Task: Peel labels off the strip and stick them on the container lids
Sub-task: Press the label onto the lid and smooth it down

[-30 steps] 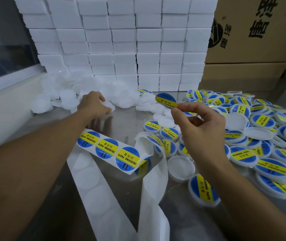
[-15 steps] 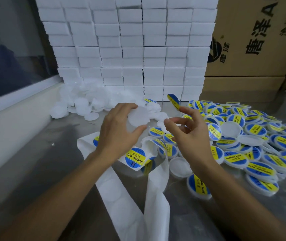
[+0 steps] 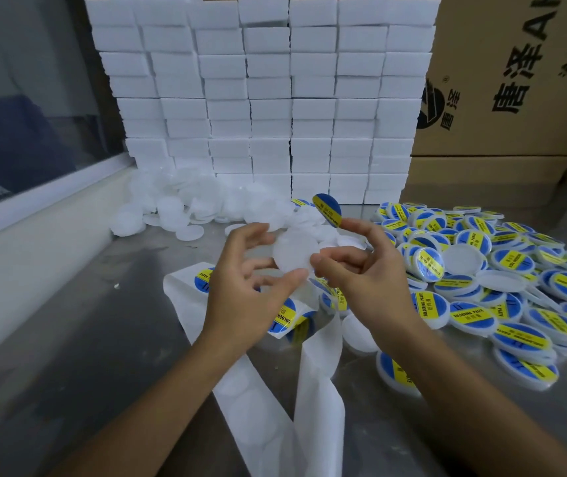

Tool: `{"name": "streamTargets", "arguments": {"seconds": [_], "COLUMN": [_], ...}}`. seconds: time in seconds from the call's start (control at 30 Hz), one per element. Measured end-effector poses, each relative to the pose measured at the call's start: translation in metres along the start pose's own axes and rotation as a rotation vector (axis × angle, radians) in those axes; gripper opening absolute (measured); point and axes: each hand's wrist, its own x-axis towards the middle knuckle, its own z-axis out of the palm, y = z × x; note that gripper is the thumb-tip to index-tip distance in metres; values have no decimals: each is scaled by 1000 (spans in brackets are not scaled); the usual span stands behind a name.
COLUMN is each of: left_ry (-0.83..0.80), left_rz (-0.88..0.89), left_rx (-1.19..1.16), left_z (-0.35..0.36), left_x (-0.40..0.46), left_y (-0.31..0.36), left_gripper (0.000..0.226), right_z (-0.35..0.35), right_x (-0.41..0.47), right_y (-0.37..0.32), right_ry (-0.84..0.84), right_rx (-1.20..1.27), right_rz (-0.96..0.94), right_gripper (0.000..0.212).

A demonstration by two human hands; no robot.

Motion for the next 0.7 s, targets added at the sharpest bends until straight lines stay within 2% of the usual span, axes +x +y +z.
{"name": "streamTargets", "arguments": {"seconds": [0.07,0.17,0.27,0.43,0.6,0.7], "left_ry": [8,-55,-81,-53,15,51], "left_rz": [-283,-471,-523,-570,-603,-609], "left_rx": [-279,-537,-641,-706,-721,-720], "left_z": [-3,-6,-5,-3,-7,-9], "left_x": [4,7,7,8,11,12], "left_y": [0,-1,-3,-8,-11,-13], "left_gripper": [46,29,20,18,17,18], "right_z": [-1,-2,-3,-1,-8,-16], "right_x": [1,1,1,1,5,10], "right_y": [1,3,4,5,8,4], "right_ry": [4,9,10,18,258,314], "right_rx": [-6,-11,-18,-44,-325,-286], "right_rz": [0,-8,-8,-12,-123,-133], "right_gripper": [47,46,45,38,7,4]}}
